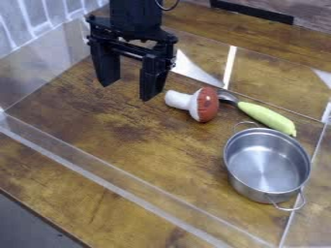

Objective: Put the mushroom in the silver pot

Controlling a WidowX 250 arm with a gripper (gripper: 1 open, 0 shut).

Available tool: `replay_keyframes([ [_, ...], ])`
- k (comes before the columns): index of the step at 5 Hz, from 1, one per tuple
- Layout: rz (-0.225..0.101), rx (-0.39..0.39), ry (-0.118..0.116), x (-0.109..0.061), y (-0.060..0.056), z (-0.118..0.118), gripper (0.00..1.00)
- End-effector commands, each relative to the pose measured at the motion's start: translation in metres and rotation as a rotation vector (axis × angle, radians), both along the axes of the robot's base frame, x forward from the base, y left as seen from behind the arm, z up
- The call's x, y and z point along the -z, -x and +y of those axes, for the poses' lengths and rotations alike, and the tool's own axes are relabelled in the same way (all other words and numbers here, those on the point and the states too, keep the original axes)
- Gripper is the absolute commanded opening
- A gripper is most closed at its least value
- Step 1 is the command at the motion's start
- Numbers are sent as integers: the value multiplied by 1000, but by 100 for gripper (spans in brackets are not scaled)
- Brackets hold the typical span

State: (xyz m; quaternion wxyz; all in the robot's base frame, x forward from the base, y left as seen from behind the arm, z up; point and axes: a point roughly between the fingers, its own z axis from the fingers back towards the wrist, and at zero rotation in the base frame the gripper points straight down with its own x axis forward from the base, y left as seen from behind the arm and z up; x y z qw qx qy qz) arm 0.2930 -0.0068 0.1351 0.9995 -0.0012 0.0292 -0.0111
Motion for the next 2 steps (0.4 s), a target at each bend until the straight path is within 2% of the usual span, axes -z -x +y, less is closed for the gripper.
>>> replay_keyframes([
  [1,28,7,7,9,-8,-12,100],
  [2,13,177,7,11,-21,-16,100],
])
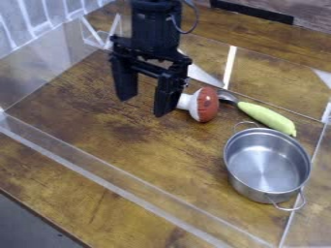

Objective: Put the mushroom in the silver pot

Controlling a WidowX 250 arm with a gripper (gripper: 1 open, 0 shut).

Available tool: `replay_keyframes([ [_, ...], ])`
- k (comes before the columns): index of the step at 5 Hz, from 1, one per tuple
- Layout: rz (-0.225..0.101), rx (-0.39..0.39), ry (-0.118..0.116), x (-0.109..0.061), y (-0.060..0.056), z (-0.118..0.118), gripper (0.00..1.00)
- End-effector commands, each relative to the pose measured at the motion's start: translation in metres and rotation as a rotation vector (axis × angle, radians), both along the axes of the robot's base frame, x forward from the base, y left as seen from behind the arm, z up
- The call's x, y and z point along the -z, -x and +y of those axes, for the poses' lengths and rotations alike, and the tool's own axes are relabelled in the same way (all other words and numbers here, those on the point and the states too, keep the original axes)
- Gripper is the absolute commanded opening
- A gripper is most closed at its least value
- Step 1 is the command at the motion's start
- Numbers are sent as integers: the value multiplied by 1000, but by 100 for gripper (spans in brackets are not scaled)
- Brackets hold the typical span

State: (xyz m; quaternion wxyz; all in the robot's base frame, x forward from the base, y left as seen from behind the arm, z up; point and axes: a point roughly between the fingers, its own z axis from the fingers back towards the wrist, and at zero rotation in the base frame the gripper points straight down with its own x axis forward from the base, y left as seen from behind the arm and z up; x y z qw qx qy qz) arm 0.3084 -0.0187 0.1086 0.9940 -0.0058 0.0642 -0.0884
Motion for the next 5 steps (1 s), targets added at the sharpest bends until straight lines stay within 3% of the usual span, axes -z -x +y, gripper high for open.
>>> replay_keyframes([
  [1,-72,185,0,-17,-16,-6,100],
  [3,-120,391,-12,-10,-38,-10,100],
  [5,-172,542,-16,6,-48,-14,100],
])
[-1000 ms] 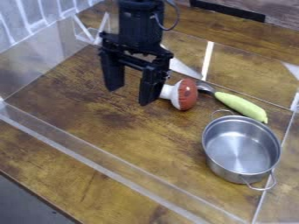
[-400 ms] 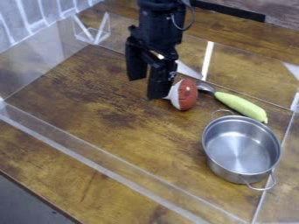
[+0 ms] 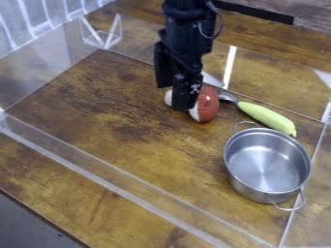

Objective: Put the mushroom in the silver pot

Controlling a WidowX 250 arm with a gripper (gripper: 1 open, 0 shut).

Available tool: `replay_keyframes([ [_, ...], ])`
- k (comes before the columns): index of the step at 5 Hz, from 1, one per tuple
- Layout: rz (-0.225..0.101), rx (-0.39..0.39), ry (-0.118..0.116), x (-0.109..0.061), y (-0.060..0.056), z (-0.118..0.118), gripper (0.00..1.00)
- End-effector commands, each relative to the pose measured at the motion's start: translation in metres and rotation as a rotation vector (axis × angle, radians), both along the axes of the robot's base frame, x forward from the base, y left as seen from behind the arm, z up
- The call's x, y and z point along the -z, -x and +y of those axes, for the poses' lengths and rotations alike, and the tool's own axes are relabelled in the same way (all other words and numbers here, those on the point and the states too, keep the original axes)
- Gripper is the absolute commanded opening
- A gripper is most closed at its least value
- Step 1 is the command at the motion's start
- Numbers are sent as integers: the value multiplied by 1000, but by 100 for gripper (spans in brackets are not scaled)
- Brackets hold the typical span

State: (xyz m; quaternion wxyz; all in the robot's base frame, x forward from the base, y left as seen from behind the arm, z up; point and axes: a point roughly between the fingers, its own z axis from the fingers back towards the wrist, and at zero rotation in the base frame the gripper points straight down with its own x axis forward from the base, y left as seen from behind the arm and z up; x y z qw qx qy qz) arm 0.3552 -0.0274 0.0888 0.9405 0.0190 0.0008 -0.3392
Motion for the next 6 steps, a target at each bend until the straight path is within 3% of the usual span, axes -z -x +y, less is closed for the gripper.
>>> replay_keyframes([
  [1,-71,83,4,-7,-9,-8,100],
  [3,-137,70,-2,-3,-37,-11,100],
  [5,-185,-47,8,-12,-64,-17,100],
  [6,-193,-4,25,-8,-66,-11,100],
])
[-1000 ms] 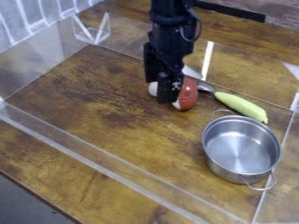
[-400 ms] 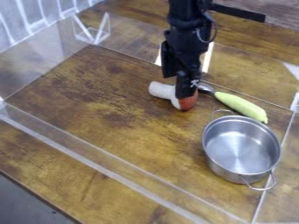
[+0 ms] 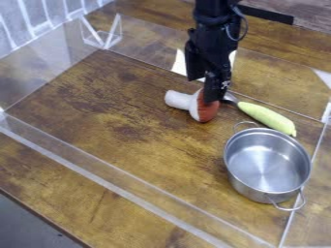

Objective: Put the mushroom in the silver pot

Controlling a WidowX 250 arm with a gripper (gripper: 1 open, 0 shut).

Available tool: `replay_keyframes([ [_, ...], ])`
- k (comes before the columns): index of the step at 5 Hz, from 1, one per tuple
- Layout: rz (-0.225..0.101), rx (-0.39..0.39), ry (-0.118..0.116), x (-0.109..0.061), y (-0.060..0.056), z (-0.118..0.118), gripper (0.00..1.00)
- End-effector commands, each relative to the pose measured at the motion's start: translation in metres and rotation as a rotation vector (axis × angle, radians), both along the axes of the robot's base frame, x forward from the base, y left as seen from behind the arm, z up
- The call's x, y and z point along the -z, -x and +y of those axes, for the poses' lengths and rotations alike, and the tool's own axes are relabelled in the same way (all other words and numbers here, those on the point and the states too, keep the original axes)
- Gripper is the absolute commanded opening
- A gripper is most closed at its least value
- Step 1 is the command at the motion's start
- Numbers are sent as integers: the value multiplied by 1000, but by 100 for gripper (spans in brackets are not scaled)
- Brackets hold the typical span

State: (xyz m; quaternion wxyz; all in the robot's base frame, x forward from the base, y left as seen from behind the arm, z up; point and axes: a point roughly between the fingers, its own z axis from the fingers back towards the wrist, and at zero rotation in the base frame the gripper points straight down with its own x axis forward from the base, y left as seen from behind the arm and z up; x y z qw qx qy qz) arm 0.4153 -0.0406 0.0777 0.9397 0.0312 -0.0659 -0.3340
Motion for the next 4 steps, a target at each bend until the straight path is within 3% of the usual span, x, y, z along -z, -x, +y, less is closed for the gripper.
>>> replay_keyframes([
  [1,-66,41,16,-15,-9,9,100],
  [2,-70,61,41,-9,-11,17,100],
  [4,-73,-3,61,1,-30,38,100],
])
